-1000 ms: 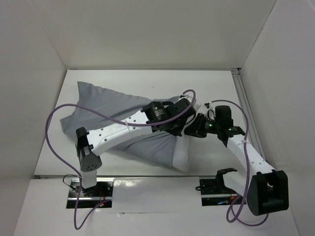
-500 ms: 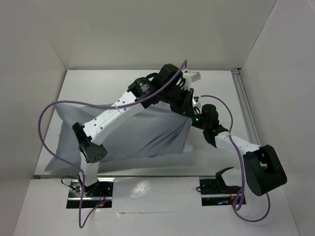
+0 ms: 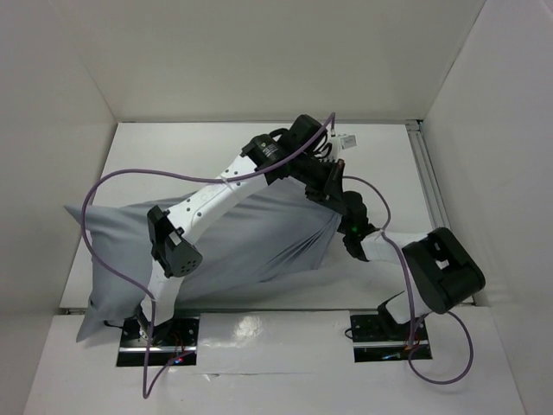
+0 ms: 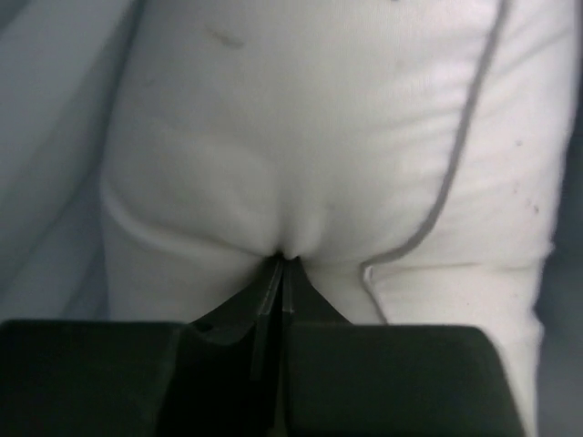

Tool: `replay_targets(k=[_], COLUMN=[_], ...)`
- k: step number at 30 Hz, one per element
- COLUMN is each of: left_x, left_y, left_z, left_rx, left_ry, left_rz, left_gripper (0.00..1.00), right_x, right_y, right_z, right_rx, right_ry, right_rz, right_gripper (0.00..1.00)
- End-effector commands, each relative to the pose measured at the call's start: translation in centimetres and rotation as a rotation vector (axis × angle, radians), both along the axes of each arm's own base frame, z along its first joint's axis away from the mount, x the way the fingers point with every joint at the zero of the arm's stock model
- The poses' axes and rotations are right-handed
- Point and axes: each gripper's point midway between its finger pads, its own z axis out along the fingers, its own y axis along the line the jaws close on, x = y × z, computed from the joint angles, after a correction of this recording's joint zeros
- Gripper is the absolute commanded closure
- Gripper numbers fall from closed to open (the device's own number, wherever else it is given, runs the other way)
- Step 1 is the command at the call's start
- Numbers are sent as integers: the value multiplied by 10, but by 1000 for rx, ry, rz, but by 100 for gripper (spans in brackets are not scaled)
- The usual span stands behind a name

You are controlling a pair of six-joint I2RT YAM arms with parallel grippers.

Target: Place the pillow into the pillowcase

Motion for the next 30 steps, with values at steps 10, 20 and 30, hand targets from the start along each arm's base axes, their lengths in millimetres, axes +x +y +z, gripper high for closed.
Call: replay_targets(k=[10,20,30], left_x=[71,19,45], left_y=[124,310,259], left_z=[58,-49,-116], left_rx=[173,521,451], left_ry=[-415,-259,-180], left_rz=[434,925,729], left_gripper=[8,10,100], right_x=[-26,-66,-82], right_y=[-109,-109,-34], right_z=[-9,-26,-6], right_rx=[-388,-352,-245], right_ry=[32,67,-11], right_rz=[-102,65,254], right_gripper=[9,30,93])
